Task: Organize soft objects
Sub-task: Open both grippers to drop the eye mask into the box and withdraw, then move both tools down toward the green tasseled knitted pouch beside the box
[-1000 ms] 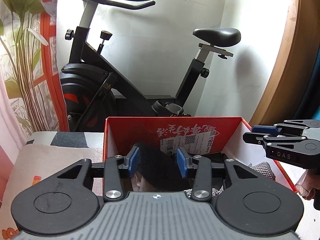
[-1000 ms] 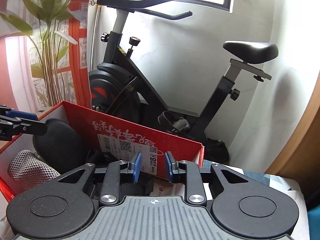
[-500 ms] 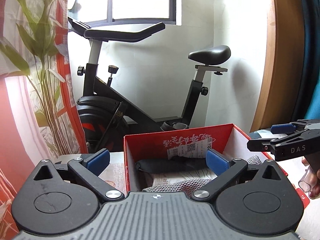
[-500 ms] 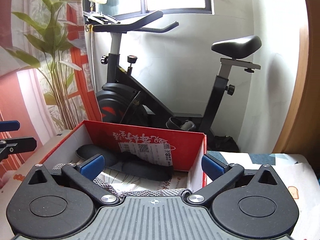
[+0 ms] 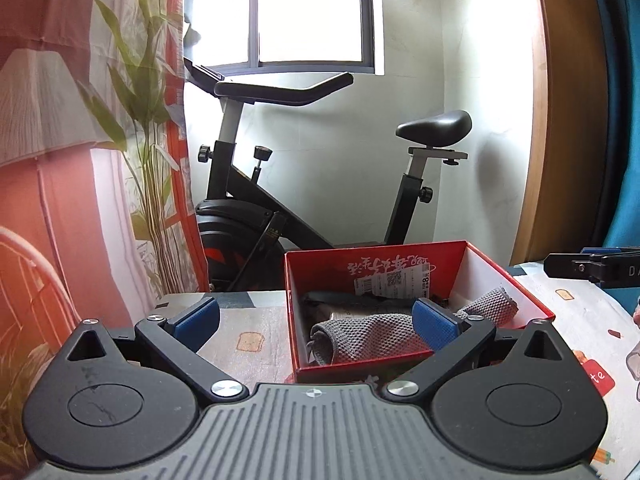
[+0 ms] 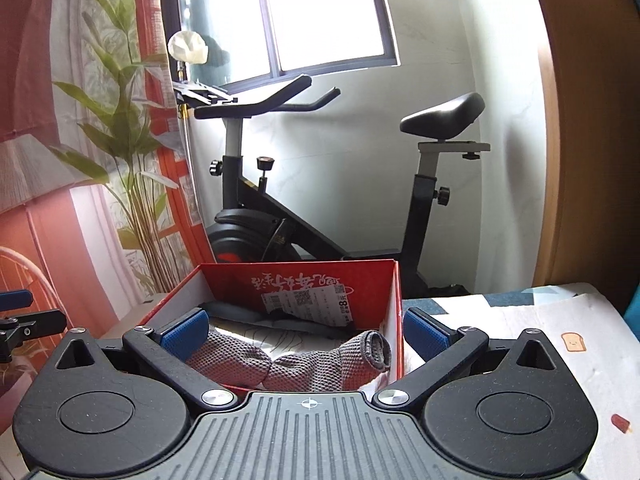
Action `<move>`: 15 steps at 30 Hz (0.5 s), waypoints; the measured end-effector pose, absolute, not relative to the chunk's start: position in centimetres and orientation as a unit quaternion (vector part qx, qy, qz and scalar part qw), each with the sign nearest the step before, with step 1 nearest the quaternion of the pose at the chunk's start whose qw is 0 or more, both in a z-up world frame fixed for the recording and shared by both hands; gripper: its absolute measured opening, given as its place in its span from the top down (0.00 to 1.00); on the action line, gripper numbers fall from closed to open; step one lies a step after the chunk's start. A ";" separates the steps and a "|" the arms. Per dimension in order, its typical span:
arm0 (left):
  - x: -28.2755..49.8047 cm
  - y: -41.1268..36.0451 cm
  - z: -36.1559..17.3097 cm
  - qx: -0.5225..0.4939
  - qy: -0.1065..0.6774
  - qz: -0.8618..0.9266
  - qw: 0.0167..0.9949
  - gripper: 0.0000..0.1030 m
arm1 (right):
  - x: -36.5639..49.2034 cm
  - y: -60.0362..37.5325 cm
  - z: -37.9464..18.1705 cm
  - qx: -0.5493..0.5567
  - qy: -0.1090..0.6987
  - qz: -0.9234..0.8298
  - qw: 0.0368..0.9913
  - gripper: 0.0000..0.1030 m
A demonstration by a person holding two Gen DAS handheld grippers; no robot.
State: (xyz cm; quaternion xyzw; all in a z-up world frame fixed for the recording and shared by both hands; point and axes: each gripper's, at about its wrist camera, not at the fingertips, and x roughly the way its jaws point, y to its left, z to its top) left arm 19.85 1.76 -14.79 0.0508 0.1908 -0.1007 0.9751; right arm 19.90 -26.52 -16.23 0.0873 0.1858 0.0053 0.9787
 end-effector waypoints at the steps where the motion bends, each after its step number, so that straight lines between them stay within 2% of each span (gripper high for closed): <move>1: 19.2 2.0 -14.9 0.048 0.190 -0.101 0.975 0.00 | 19.3 -26.5 -16.3 0.088 0.183 0.005 0.979 0.00; 15: 12.9 4.3 -16.7 -0.012 0.188 -0.073 0.979 0.00 | 12.1 -24.2 -18.6 0.078 0.164 -0.006 0.983 0.00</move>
